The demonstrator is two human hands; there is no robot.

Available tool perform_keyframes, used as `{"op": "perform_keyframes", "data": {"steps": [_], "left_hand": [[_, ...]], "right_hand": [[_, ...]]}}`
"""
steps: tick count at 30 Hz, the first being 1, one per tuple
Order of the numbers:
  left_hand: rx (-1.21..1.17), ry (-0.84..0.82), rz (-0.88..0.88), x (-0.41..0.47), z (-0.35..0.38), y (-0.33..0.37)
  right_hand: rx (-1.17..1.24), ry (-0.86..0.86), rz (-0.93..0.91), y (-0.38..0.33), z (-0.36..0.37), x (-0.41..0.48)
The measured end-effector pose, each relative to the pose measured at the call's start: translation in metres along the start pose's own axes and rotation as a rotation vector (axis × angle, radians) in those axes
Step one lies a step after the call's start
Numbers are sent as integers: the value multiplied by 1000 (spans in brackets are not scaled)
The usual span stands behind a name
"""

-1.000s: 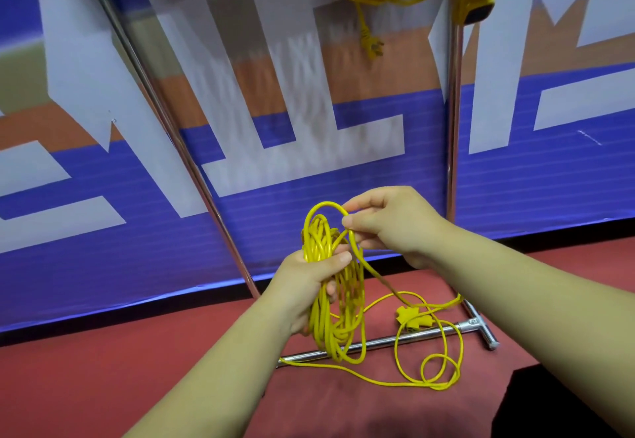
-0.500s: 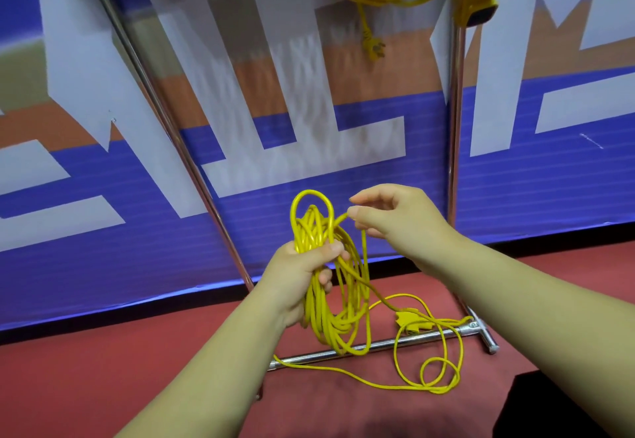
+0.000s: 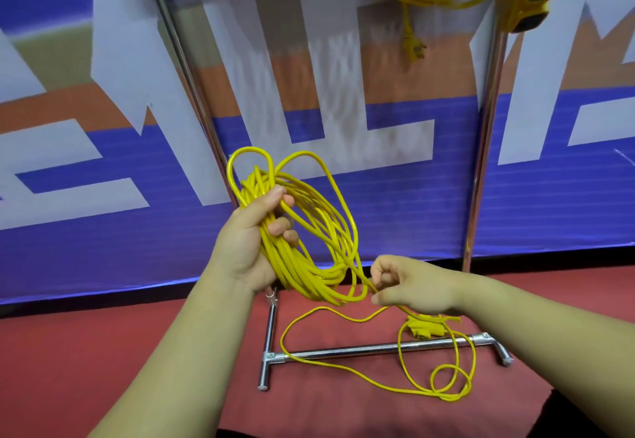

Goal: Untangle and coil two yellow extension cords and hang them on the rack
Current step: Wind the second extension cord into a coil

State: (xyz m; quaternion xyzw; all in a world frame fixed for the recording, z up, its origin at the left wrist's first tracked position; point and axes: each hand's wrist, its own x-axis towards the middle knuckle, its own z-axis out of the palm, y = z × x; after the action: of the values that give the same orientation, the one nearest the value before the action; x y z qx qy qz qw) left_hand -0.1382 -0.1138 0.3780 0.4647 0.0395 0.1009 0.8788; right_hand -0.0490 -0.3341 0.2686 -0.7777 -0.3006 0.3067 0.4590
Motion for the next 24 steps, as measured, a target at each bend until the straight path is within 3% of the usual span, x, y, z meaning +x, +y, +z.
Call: {"op": "perform_keyframes", "data": {"steps": [6,10,14,19,24], "left_hand": [[-94,34,33,3,-35,17],[49,202,4,9,-62,8],[174,264,-101,9,-72,-6],[-33,133,-107,8,-63,0],[-199,72,-58,13,-55,5]], "right_hand": [[53,15,-31,-5,15,10],[295,194,-66,-19,16,16],[449,413,-24,-34,14,23],[289,543,83,-22,11,31],[-83,383,201,-7,10,32]]}}
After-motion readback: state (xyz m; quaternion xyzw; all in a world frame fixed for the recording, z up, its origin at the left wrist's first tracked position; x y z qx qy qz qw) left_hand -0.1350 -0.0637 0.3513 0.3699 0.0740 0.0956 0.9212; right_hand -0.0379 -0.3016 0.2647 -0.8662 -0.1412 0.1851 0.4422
